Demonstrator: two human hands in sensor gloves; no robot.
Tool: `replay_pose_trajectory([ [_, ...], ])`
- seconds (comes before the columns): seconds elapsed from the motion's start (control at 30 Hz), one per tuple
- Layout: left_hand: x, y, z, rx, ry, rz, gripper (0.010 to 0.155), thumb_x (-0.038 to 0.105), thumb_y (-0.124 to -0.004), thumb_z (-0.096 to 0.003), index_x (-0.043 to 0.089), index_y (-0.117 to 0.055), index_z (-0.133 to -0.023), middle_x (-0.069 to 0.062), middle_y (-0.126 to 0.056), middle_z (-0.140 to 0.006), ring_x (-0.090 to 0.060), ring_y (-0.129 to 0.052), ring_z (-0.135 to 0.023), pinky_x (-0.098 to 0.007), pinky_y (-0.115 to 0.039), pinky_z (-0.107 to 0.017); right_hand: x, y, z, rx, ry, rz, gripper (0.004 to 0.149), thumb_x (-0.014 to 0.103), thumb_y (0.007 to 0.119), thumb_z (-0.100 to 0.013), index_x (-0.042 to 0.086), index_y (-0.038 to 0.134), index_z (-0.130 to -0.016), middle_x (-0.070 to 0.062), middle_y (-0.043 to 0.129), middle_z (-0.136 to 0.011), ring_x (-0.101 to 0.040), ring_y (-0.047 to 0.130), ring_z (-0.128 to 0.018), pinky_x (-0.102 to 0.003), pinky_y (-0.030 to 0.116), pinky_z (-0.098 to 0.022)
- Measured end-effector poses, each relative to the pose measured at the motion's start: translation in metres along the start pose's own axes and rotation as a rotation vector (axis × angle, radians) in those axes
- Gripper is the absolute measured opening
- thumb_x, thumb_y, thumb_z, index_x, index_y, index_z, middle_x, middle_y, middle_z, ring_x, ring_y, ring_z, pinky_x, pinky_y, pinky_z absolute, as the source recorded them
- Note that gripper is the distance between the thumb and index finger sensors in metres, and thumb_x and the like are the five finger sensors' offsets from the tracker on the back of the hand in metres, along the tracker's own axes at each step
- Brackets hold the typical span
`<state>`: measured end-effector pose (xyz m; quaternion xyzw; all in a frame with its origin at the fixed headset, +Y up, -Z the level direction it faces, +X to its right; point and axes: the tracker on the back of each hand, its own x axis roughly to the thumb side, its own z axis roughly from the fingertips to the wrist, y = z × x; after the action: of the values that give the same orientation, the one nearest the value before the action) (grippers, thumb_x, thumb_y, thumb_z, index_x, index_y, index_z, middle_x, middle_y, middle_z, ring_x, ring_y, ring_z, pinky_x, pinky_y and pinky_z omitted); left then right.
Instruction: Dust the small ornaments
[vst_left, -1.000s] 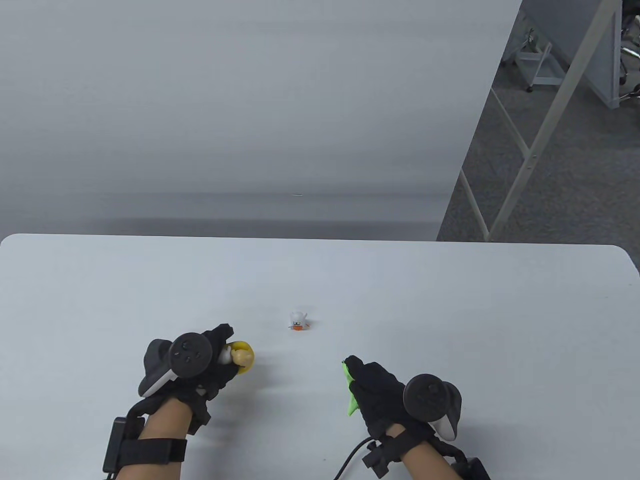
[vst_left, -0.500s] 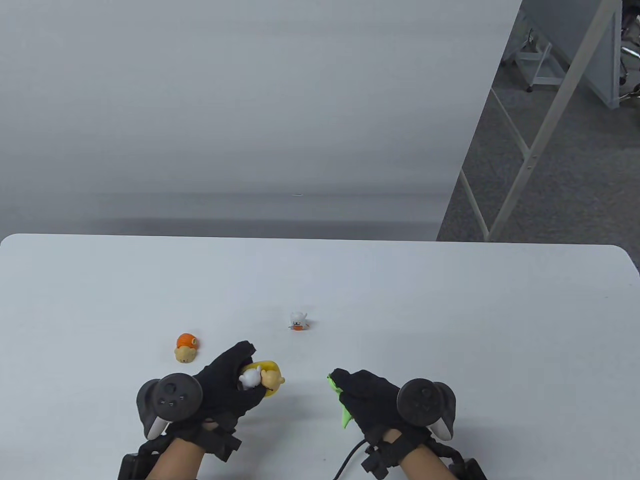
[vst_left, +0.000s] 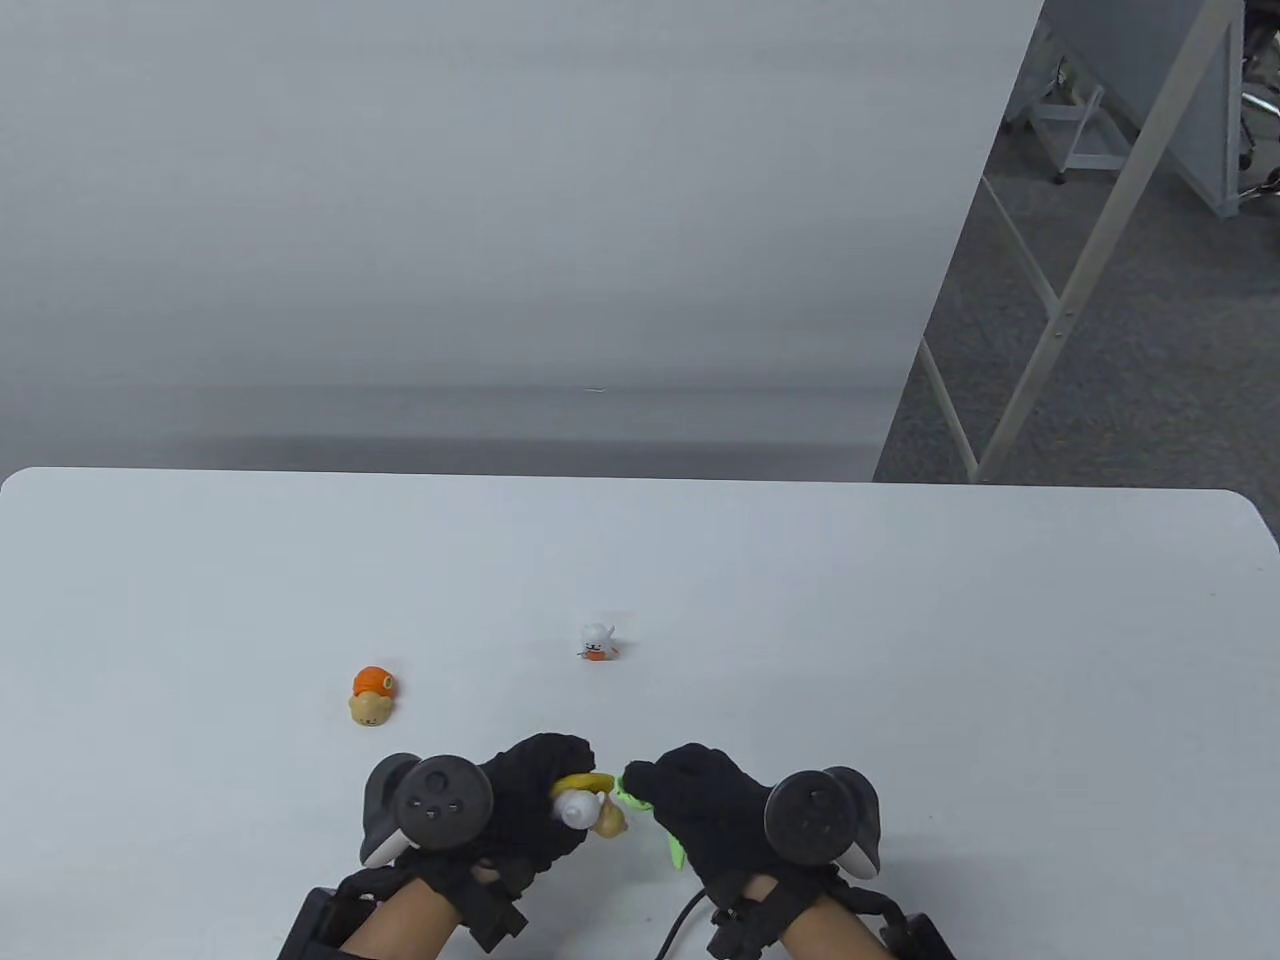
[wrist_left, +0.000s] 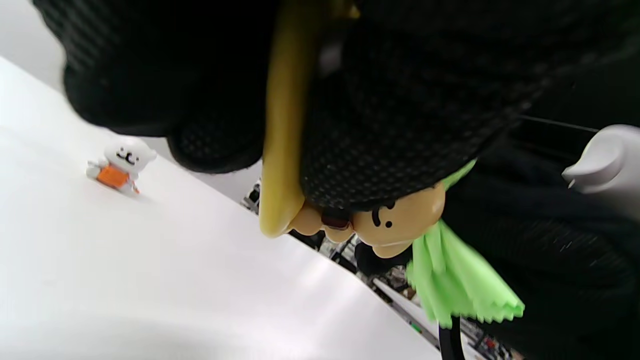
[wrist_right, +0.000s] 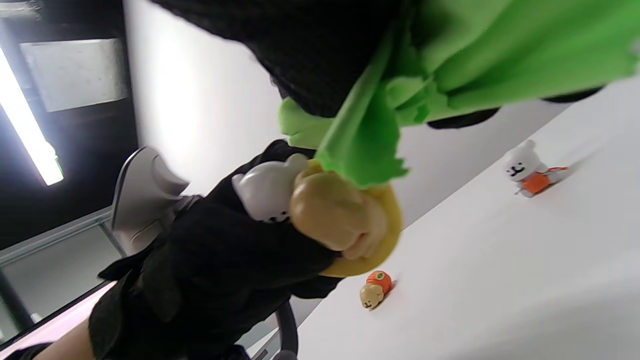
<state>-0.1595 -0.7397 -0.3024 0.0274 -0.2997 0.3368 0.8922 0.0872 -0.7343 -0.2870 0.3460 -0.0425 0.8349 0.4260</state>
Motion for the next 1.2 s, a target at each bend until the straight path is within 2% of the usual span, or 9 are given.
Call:
replay_pose_trajectory([
  [0.13,0.004,-0.012,-0.003,-0.023,-0.021,-0.101,0.078,0.031,-0.117,-0.027,0.006,-0.079,-0.09,-0.018,-0.09,-0.084,-0.024,-0.11,-0.043,-0.039,-0.102,-0.024,0.028,0.023,-0.016,0.091,-0.144,0.162,0.039,0.009,0.083,-0.052,0.015,0.088,-0.089,-0.042,0.079,-0.086,-0.056,0.087,-0.064,-0.08,0.07,-0.052],
  [0.2,0.002,-0.007,0.001,0.027,-0.033,-0.134,0.078,0.032,-0.119,-0.0246,0.006,-0.081,-0.088,-0.017,-0.092,-0.081,-0.022,-0.112,-0.04,-0.037,-0.103,-0.022,0.03,0.027,-0.019,0.095,-0.172,0.213,0.038,0.008,0.082,-0.051,0.016,0.089,-0.088,-0.042,0.078,-0.086,-0.056,0.087,-0.064,-0.08,0.069,-0.053],
  [0.3,0.0,0.002,0.004,0.072,-0.036,-0.101,0.078,0.032,-0.121,-0.0222,0.008,-0.083,-0.087,-0.015,-0.094,-0.081,-0.021,-0.114,-0.04,-0.037,-0.104,-0.022,0.02,0.021,-0.019,0.066,-0.157,0.168,0.039,0.008,0.082,-0.051,0.015,0.088,-0.089,-0.043,0.08,-0.085,-0.056,0.088,-0.062,-0.08,0.071,-0.052],
  [0.6,-0.01,-0.002,0.0,0.046,0.005,-0.027,0.078,0.032,-0.12,-0.0238,0.009,-0.081,-0.088,-0.014,-0.093,-0.083,-0.022,-0.115,-0.043,-0.038,-0.105,-0.024,0.005,0.014,-0.019,0.06,-0.102,0.149,0.038,0.007,0.084,-0.051,0.015,0.089,-0.088,-0.043,0.082,-0.083,-0.056,0.089,-0.06,-0.079,0.072,-0.051],
  [0.77,-0.001,-0.007,0.0,0.002,-0.039,-0.132,0.079,0.033,-0.12,-0.0233,0.01,-0.081,-0.088,-0.014,-0.094,-0.083,-0.022,-0.116,-0.044,-0.037,-0.106,-0.023,0.022,0.026,-0.02,0.13,-0.181,0.233,0.038,0.008,0.083,-0.051,0.014,0.088,-0.088,-0.043,0.082,-0.083,-0.055,0.09,-0.06,-0.079,0.072,-0.052],
  [0.87,-0.003,0.003,0.002,0.036,-0.025,-0.065,0.079,0.031,-0.121,-0.0225,0.012,-0.081,-0.088,-0.013,-0.094,-0.084,-0.025,-0.117,-0.047,-0.038,-0.108,-0.025,0.011,0.015,-0.019,0.087,-0.148,0.139,0.039,0.008,0.084,-0.051,0.016,0.087,-0.089,-0.043,0.082,-0.084,-0.056,0.089,-0.06,-0.08,0.071,-0.051],
  [0.93,-0.007,0.005,0.002,0.045,-0.013,-0.019,0.078,0.031,-0.121,-0.0225,0.012,-0.081,-0.088,-0.012,-0.094,-0.084,-0.026,-0.118,-0.047,-0.038,-0.108,-0.024,0.011,0.014,-0.018,0.084,-0.141,0.166,0.039,0.008,0.084,-0.051,0.014,0.087,-0.089,-0.043,0.082,-0.084,-0.056,0.089,-0.06,-0.08,0.071,-0.051],
  [1.1,0.002,-0.004,0.0,0.013,-0.058,-0.145,0.079,0.033,-0.121,-0.0218,0.012,-0.08,-0.087,-0.011,-0.095,-0.083,-0.024,-0.119,-0.047,-0.036,-0.109,-0.024,0.025,0.023,-0.018,0.14,-0.198,0.262,0.039,0.008,0.084,-0.051,0.015,0.087,-0.089,-0.043,0.081,-0.083,-0.055,0.089,-0.06,-0.079,0.072,-0.052],
  [1.2,-0.01,0.004,0.002,0.046,-0.032,0.062,0.079,0.033,-0.121,-0.0217,0.013,-0.081,-0.086,-0.011,-0.096,-0.083,-0.025,-0.119,-0.045,-0.035,-0.109,-0.022,0.015,0.01,-0.018,0.086,-0.147,0.158,0.039,0.008,0.084,-0.052,0.016,0.086,-0.09,-0.043,0.081,-0.084,-0.056,0.089,-0.06,-0.08,0.071,-0.051],
])
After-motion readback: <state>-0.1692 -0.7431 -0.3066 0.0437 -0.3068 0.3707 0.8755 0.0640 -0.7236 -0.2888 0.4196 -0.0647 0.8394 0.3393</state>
